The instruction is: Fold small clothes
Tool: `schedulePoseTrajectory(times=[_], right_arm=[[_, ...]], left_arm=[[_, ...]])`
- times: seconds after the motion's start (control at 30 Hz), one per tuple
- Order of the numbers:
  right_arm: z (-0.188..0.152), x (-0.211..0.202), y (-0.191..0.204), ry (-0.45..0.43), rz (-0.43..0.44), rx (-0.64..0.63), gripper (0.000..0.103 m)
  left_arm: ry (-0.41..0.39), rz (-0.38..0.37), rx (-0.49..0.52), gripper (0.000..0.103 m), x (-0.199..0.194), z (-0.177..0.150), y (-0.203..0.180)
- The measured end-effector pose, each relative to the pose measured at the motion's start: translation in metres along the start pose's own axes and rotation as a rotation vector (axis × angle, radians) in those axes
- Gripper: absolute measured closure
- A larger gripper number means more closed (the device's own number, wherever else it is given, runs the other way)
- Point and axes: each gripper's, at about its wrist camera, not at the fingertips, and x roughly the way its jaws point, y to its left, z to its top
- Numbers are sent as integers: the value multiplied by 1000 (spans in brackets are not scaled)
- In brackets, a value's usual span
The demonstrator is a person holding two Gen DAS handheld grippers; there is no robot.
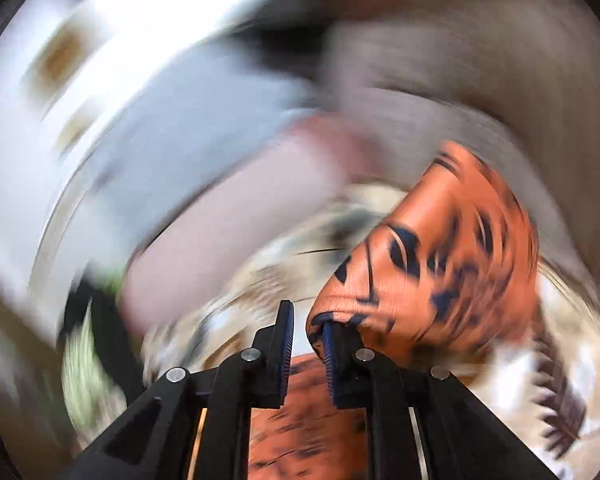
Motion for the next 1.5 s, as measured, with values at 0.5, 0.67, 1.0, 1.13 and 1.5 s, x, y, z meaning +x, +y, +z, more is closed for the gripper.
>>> schedulePoseTrajectory(times=[0.5, 0.67, 1.0, 1.13, 1.5], right_arm=[[-176, 90, 112, 475, 195, -170, 15], [-138, 81, 39, 414, 137, 52, 12], [-155, 106, -38, 444, 280, 347, 12], [-157, 104, -44, 435, 318, 357, 12], [-158, 99, -42, 439, 305, 306, 12]], left_arm=[[-107, -160, -43, 0, -35, 51, -3], [-135, -40, 269, 0, -10, 105, -99], [13, 222, 638, 10, 114, 145, -222], [53, 166, 420, 84, 123, 160, -179], [-30, -52, -227, 56, 80, 120, -24]])
